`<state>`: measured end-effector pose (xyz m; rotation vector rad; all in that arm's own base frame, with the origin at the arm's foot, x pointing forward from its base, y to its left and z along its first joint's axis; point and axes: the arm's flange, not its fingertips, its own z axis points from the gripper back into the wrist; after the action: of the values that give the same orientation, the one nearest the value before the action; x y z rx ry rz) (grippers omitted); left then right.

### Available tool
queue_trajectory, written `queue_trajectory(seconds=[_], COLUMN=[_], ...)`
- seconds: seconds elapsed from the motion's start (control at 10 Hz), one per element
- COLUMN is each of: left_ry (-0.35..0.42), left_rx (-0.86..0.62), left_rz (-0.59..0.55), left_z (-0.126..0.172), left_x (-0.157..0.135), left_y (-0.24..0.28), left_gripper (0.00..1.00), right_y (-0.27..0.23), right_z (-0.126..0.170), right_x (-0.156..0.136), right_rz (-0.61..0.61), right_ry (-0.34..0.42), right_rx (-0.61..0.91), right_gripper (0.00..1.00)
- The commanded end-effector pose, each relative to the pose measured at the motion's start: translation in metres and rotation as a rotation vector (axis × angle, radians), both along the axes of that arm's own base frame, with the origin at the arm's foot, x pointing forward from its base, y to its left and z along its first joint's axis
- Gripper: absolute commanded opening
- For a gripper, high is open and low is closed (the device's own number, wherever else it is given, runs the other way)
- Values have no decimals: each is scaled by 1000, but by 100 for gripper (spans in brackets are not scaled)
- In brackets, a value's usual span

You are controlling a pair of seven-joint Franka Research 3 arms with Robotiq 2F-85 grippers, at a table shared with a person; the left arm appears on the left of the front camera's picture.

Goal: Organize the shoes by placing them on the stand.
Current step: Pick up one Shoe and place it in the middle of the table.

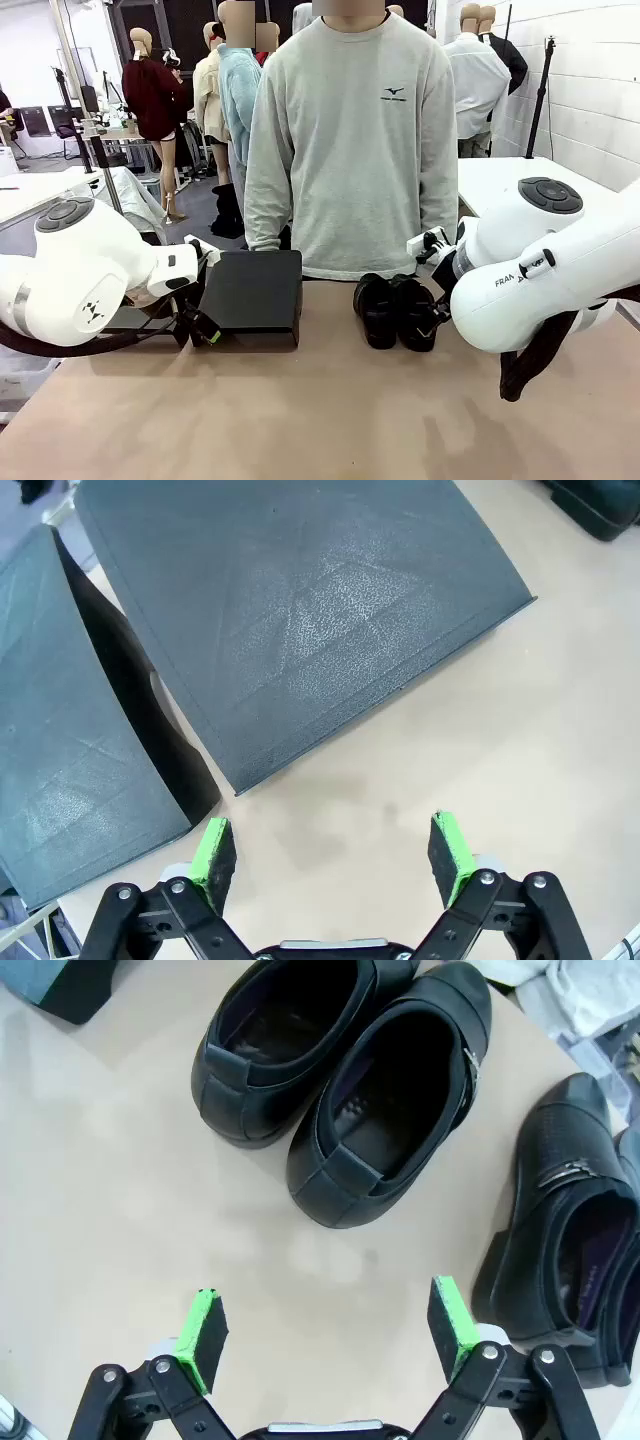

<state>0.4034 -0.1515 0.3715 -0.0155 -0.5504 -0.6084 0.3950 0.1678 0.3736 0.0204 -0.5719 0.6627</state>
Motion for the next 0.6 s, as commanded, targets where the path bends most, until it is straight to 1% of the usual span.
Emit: queue_trajectory(seconds=[0.0, 0.5], left_ry=[0, 0], left_rx=[0, 0], left_rz=[0, 0], left_z=[0, 0], left_x=[0, 0], left_y=[0, 0], left_gripper=[100, 100], right_y=[0, 0], right_z=[0, 0], right_x=[0, 0], right_rz=[0, 0], right_ry=[0, 0], right_rx=[0, 0], right_gripper=[100, 100])
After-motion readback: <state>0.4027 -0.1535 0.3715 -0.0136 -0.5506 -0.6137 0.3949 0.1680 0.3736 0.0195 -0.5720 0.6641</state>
